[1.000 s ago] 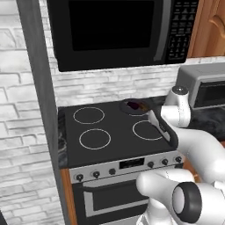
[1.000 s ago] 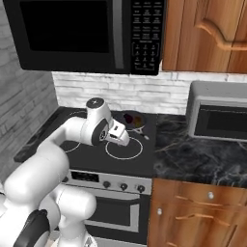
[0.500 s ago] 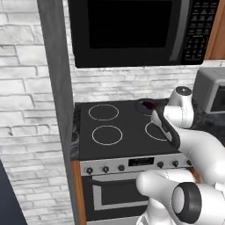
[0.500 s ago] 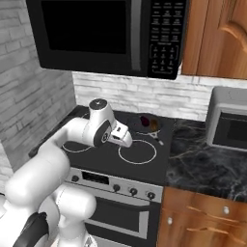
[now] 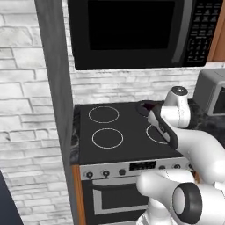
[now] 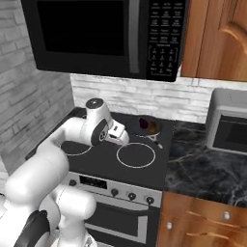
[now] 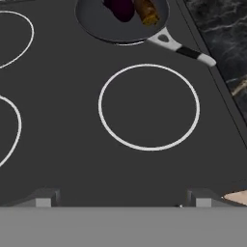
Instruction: Put the sweet potato and eggplant in the pan. Then turn on the rear right burner and set the heat to medium.
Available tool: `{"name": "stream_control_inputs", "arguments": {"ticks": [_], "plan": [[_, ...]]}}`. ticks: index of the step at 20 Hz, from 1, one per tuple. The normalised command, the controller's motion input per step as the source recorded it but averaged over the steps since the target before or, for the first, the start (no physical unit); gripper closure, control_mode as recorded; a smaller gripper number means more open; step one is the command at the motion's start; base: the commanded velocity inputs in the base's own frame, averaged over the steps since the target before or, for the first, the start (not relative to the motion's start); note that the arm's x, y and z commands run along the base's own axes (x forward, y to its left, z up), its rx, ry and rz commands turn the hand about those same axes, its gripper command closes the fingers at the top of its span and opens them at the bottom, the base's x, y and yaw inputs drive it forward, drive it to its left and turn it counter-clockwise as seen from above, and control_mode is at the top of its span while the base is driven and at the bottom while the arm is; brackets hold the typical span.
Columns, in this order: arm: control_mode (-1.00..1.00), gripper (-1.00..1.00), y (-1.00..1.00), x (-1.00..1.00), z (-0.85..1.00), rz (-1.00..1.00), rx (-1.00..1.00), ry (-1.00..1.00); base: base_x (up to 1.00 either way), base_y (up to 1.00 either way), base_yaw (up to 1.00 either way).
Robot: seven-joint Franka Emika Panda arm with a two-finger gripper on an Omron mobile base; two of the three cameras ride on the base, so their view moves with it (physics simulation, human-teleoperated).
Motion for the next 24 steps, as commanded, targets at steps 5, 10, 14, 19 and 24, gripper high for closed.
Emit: {"name": "stream_control_inputs", "arguments": {"ticks": [5, 10, 14, 19, 24], "plan": [[1.00, -1.00, 0.00, 0.00, 0.00, 0.00, 0.00, 0.00, 0.47, 0.13, -0.14], [1.00, -1.00, 0.00, 0.00, 0.00, 0.00, 0.00, 0.00, -0.04, 0.27, -0.07], [1.00, -1.00, 0.00, 0.00, 0.00, 0.00, 0.00, 0.00, -0.26, 0.44, 0.00], [1.00, -1.00, 0.00, 0.00, 0.00, 0.00, 0.00, 0.00, 0.00, 0.56, 0.00], [1.00, -1.00, 0.00, 0.00, 0.00, 0.00, 0.00, 0.00, 0.14, 0.07, -0.03]]}}
